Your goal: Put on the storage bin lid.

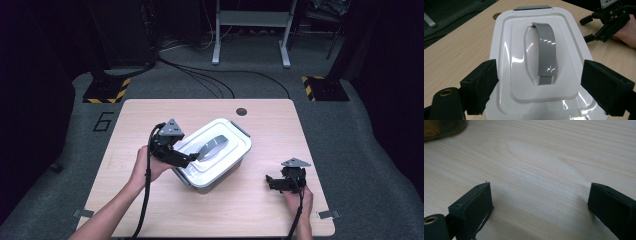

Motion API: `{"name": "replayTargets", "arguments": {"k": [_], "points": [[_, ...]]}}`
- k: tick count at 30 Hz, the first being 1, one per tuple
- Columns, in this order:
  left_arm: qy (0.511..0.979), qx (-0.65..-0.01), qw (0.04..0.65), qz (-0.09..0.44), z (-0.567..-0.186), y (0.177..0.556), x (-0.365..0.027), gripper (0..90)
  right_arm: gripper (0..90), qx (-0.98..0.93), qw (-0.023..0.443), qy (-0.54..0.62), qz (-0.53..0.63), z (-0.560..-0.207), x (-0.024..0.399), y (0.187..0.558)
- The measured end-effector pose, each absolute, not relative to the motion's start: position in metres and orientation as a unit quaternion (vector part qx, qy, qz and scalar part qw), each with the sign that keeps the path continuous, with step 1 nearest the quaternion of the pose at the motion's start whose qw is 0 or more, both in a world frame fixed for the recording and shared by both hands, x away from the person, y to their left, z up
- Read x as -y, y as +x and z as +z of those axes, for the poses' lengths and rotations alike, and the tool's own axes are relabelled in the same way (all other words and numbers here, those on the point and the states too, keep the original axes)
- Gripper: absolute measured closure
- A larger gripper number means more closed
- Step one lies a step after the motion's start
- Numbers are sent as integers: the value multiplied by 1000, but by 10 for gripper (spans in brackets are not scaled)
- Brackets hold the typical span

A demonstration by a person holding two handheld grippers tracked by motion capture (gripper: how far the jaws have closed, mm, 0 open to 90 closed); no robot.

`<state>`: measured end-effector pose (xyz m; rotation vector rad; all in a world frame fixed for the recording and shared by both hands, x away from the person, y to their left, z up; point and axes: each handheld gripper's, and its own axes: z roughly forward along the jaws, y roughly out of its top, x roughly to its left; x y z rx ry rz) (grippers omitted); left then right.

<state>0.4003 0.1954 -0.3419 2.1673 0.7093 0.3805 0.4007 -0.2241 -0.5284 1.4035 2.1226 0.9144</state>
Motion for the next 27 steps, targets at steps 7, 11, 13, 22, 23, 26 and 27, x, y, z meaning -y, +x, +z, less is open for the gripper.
{"name": "replayTargets", "arguments": {"k": [7, 11, 13, 22, 23, 26, 27], "points": [[848, -294, 409, 167, -335, 388, -224, 116, 49, -766, 217, 507, 330, -528, 224, 401], [841, -305, 410, 180, -334, 380, -246, 113, 49, -766, 217, 507, 330, -528, 224, 401], [836, -313, 412, 184, -335, 377, -253, 110, 49, -766, 217, 507, 330, -528, 224, 401], [820, -355, 401, 203, -352, 369, -289, 88, 49, -766, 217, 507, 330, -528, 224, 401], [820, -355, 401, 203, -352, 369, -289, 82, 49, -766, 217, 507, 330, -528, 224, 401], [818, -365, 392, 210, -360, 368, -298, 79, 49, -766, 218, 507, 330, -528, 224, 400], [816, -370, 391, 212, -363, 367, -302, 72, 49, -766, 218, 507, 330, -528, 224, 400]]}}
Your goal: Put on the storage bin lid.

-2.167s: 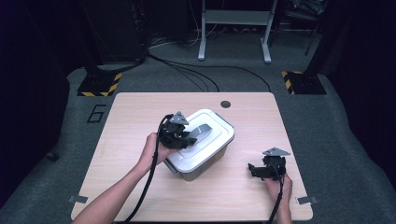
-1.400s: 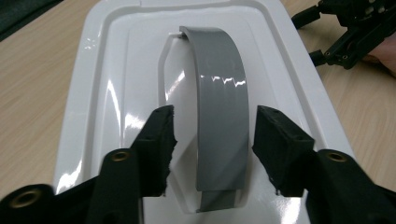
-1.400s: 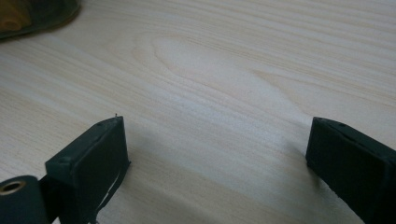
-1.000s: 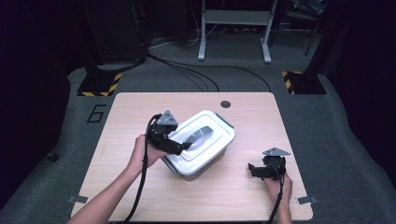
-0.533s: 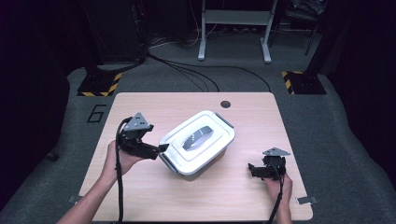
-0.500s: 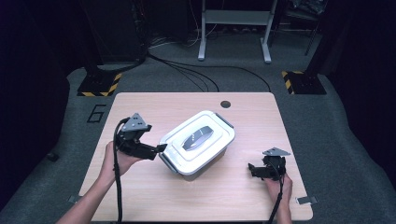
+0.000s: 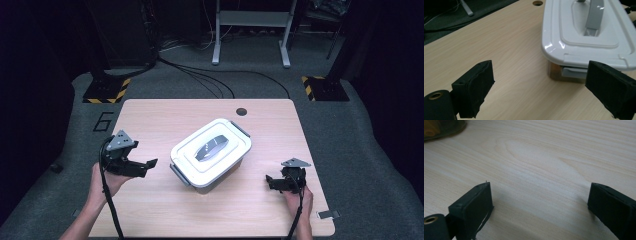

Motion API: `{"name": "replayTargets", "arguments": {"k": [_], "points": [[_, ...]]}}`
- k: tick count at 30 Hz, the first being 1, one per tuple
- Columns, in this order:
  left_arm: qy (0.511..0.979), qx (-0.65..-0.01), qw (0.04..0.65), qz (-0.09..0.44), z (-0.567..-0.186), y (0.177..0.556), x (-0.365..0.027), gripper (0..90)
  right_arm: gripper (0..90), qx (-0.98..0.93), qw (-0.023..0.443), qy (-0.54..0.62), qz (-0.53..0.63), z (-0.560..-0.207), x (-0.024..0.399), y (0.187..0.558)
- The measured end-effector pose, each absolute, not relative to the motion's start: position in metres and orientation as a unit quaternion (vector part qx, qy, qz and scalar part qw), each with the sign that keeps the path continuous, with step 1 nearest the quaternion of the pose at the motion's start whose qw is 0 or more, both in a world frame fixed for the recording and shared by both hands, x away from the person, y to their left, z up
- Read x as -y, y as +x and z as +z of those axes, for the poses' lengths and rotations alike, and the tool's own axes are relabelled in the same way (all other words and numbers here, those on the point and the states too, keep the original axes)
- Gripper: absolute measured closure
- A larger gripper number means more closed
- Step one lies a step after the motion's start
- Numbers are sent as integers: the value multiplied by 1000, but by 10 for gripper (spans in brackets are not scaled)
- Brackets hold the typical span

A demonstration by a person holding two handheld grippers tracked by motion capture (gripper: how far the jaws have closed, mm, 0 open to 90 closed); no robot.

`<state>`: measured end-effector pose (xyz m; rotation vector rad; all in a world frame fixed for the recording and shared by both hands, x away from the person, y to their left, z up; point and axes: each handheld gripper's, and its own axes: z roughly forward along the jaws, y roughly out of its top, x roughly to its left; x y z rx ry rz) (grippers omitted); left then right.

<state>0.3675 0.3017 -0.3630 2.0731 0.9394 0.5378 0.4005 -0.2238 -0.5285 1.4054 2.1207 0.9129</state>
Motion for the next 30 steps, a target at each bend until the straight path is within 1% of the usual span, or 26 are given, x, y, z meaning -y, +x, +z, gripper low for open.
{"name": "replayTargets", "arguments": {"k": [7, 13, 15, 16, 21, 23, 26, 27, 30], "points": [[808, -395, 376, 224, -384, 360, -324, 53, 50, -765, 218, 508, 329, -528, 224, 400], [790, -429, 369, 233, -411, 354, -350, 45, 50, -765, 218, 509, 329, -528, 223, 400], [782, -448, 367, 230, -424, 351, -360, 42, 50, -765, 218, 509, 329, -528, 223, 400], [782, -448, 367, 230, -424, 351, -360, 41, 50, -765, 218, 509, 329, -528, 223, 400], [771, -475, 363, 220, -447, 349, -377, 38, 50, -765, 218, 509, 329, -528, 223, 400], [768, -485, 355, 221, -456, 348, -381, 37, 50, -764, 218, 510, 329, -528, 223, 400], [766, -502, 322, 239, -477, 346, -387, 42, 50, -764, 218, 510, 329, -528, 223, 400], [766, -502, 322, 239, -477, 346, -387, 40, 50, -764, 218, 510, 329, -528, 223, 400], [763, -515, 306, 244, -496, 343, -389, 41, 50, -764, 218, 510, 329, -528, 223, 400]]}}
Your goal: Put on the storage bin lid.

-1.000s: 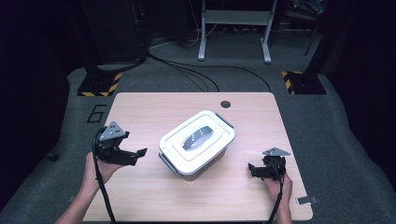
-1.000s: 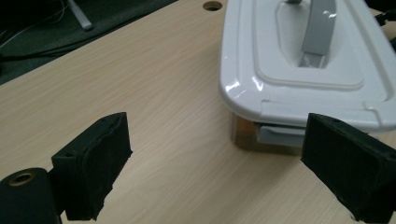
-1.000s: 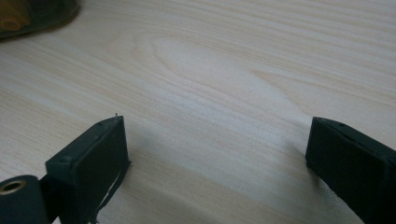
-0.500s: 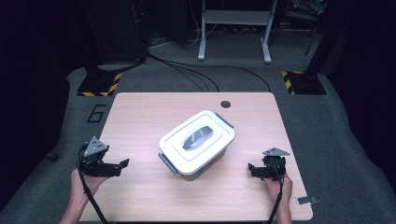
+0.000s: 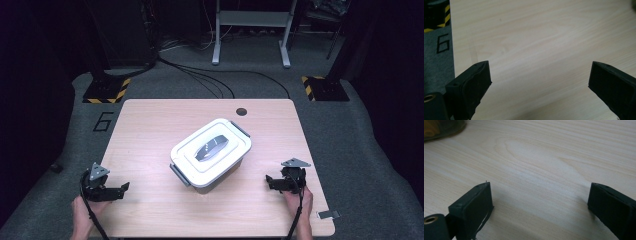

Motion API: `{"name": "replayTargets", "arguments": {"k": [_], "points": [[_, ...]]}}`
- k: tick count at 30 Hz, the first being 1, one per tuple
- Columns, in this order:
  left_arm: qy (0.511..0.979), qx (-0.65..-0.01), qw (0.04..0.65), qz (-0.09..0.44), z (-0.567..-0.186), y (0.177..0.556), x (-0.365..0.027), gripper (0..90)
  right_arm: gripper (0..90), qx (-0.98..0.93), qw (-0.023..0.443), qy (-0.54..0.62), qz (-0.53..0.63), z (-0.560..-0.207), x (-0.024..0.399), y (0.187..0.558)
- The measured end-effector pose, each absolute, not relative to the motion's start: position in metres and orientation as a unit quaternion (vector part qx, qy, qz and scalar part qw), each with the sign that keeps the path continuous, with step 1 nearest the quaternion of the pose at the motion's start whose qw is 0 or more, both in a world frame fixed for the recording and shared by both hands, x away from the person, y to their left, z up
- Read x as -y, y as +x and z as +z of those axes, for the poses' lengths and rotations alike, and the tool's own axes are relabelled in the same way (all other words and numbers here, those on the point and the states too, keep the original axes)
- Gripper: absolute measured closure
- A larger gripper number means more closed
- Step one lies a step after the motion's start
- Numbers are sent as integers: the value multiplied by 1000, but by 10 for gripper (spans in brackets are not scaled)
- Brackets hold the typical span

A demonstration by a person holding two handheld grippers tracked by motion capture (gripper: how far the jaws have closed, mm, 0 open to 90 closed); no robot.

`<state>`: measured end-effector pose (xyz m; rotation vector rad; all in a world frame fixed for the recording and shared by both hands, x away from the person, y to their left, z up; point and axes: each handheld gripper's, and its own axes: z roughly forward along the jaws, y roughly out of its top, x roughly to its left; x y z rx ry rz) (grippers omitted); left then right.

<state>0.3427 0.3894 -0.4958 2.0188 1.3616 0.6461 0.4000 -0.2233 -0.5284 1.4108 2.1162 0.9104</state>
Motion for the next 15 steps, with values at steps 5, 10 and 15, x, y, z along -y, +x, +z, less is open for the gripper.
{"name": "replayTargets", "arguments": {"k": [5, 10, 15], "points": [[758, -526, 302, 240, -519, 341, -389, 0, 49, -764, 219, 509, 329, -528, 223, 400], [755, -527, 319, 225, -532, 339, -389, 0, 49, -765, 217, 510, 329, -528, 223, 400], [755, -531, 318, 219, -531, 342, -390, 0, 49, -765, 218, 510, 329, -528, 223, 400]]}}
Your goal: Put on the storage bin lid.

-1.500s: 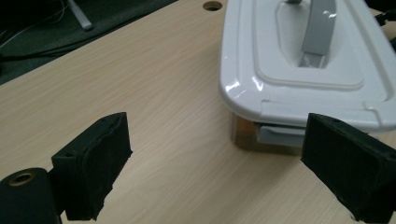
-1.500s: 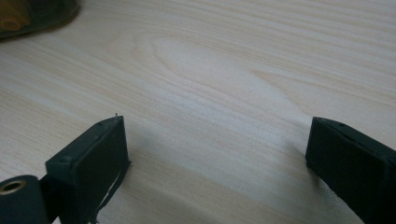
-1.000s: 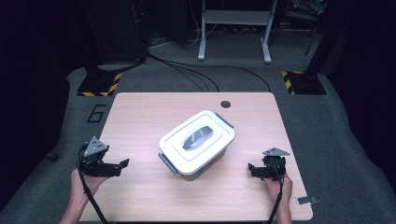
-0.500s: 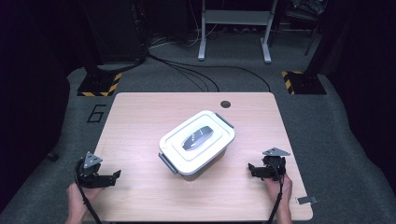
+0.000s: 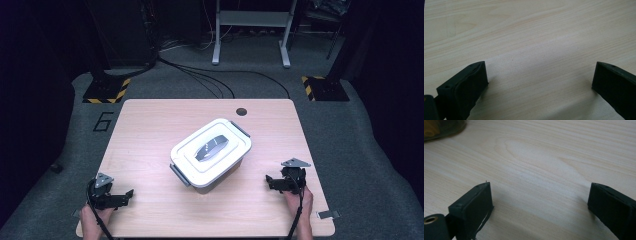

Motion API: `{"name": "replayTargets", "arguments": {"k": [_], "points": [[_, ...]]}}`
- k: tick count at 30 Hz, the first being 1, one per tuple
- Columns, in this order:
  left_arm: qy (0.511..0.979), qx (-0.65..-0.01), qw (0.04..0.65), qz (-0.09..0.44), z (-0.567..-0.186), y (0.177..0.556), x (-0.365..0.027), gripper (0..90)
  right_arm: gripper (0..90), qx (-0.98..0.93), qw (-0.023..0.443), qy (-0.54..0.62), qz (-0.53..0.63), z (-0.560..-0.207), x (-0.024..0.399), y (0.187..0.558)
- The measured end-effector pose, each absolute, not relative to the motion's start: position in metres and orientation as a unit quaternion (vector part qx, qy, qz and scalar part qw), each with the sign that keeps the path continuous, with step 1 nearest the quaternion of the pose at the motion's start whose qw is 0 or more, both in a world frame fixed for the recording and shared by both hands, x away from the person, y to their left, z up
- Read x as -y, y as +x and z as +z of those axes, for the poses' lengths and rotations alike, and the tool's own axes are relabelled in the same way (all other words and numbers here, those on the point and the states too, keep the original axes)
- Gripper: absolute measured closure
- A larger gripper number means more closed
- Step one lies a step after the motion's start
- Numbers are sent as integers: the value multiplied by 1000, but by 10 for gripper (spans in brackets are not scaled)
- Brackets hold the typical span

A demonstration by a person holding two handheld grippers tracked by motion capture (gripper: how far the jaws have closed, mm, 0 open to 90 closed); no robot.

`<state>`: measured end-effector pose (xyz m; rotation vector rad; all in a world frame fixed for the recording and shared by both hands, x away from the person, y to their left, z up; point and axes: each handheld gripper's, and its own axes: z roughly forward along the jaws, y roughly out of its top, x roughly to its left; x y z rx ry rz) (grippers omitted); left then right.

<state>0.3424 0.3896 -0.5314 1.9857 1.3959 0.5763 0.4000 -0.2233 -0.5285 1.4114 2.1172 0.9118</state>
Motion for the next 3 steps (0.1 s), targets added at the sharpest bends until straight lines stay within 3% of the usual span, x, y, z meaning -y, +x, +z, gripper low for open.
{"name": "replayTargets", "arguments": {"k": [3], "points": [[754, -531, 317, 221, -531, 344, -390, 0, 49, -765, 217, 509, 329, -528, 223, 400]]}}
